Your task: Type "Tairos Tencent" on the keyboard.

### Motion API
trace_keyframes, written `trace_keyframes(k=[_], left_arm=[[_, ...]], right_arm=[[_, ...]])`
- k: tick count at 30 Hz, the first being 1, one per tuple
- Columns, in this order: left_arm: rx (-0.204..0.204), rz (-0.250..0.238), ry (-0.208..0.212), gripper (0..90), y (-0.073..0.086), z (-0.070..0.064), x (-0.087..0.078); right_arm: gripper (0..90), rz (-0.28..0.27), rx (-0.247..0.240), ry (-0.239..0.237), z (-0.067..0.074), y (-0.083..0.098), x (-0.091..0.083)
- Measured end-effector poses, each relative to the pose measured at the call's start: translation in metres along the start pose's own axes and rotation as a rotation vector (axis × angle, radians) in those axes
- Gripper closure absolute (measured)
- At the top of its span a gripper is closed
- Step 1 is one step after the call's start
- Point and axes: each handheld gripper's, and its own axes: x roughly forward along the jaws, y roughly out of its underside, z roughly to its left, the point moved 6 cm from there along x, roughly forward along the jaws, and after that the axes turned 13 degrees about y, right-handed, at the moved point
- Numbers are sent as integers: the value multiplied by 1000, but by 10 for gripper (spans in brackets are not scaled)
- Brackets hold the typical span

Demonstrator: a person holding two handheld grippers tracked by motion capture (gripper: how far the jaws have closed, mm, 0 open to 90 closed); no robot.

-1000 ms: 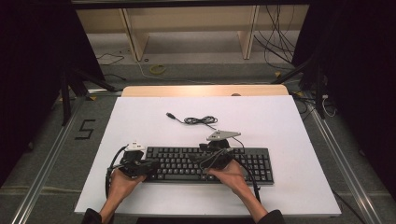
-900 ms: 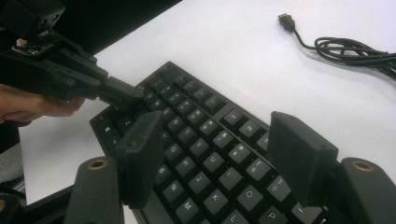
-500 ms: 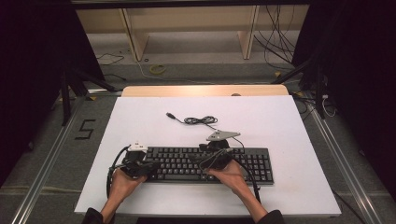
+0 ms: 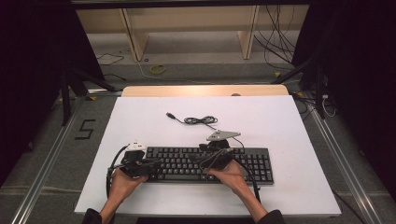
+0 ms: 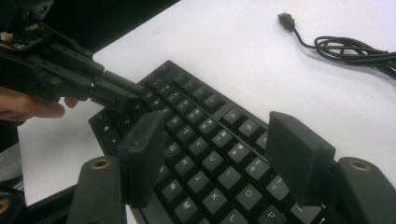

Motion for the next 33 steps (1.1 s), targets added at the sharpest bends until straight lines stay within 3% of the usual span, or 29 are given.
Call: trace_keyframes(k=[7,13,22,33], left_arm=[[-15,-37,33,615,-3,-3,-2],[-12,-69,38,480,-6,-4,-2],[24,-134,52,391,-10,-9,-6],[22,-166,73,343,-13,-12,-7]], right_arm=[[399,-4,-2,2,-1,0,0],[432,1,-5,1,-1,0,1],[486,16,-15,5,-1,2,3],[627,47,-35,27,-3,6,7]])
